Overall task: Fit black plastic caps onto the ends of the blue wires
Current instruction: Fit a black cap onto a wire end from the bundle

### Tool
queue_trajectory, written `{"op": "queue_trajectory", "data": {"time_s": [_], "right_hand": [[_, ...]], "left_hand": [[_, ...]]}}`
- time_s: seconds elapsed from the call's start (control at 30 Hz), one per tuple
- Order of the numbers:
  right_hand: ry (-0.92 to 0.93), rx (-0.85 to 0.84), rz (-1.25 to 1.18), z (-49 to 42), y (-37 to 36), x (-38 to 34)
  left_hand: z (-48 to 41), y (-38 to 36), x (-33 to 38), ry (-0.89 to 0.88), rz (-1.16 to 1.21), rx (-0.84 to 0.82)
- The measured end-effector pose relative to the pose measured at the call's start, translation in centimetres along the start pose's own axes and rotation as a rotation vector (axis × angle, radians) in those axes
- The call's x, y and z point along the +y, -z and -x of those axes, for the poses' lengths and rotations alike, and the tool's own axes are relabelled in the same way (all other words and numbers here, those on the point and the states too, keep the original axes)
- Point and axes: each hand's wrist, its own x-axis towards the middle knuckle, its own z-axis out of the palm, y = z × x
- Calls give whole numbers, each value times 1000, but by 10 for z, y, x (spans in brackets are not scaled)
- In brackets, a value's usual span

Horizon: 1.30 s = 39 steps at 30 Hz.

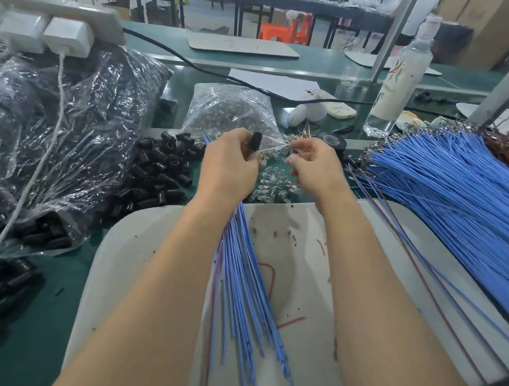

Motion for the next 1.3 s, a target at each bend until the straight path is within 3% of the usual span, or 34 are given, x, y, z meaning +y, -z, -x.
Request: {"op": "queue_trajectory", "data": {"time_s": [0.13, 0.3, 0.4, 0.53, 0.7, 0.93, 1.3], "right_hand": [[-35, -157, -488, 25, 10, -12], [-46, -232, -659, 51, 5, -17], [41, -223, -538, 62, -8, -16], [206, -109, -203, 68, -26, -18], [418, 42, 74, 73, -35, -18], [381, -13, 87, 76, -30, -22], [407, -68, 33, 78, -12, -26]], "left_hand": [[10, 5, -1, -26, -13, 26], [30, 8, -12, -20, 30, 45], [41, 10, -20, 24, 120, 72], [46, 9, -27, 43, 252, 68], [44, 5, -31, 12, 223, 67], [47, 2, -34, -61, 173, 136], [45, 0, -37, -30, 200, 172]]}}
